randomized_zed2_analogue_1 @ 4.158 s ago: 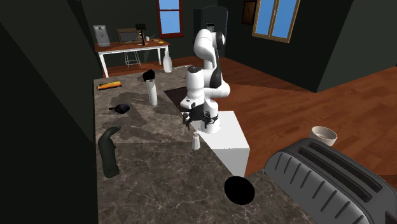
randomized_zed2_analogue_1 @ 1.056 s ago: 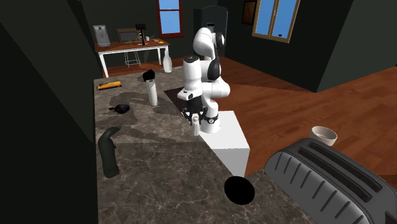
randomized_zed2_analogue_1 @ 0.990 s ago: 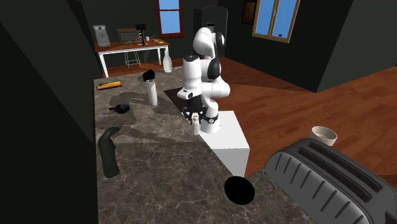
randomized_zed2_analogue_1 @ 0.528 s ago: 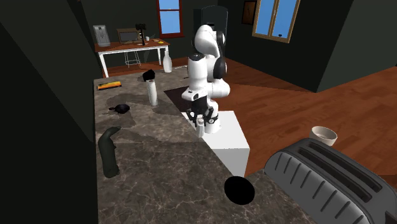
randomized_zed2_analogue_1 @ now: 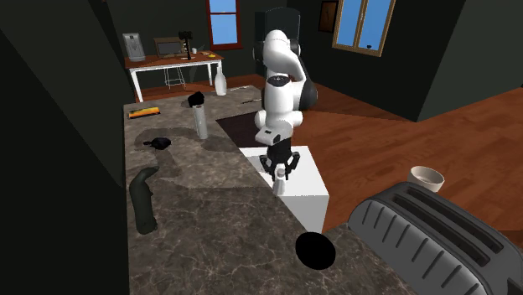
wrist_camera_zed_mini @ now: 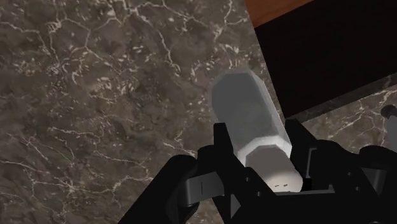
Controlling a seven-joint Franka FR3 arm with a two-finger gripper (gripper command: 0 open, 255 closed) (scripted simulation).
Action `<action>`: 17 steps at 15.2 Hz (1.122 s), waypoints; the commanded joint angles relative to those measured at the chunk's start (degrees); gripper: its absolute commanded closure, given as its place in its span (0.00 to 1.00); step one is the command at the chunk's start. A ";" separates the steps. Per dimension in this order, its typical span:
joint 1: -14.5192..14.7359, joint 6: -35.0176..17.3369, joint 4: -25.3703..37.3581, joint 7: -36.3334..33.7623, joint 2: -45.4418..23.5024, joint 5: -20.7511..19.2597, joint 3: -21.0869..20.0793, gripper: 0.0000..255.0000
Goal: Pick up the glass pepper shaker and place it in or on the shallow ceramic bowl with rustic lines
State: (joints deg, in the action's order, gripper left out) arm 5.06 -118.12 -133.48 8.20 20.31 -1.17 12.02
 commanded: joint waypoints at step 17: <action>5.06 3.76 35.76 -7.12 -32.15 5.47 -4.50 1.00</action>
State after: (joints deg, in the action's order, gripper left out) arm 10.07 -113.69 -97.42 1.14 -11.52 4.25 7.56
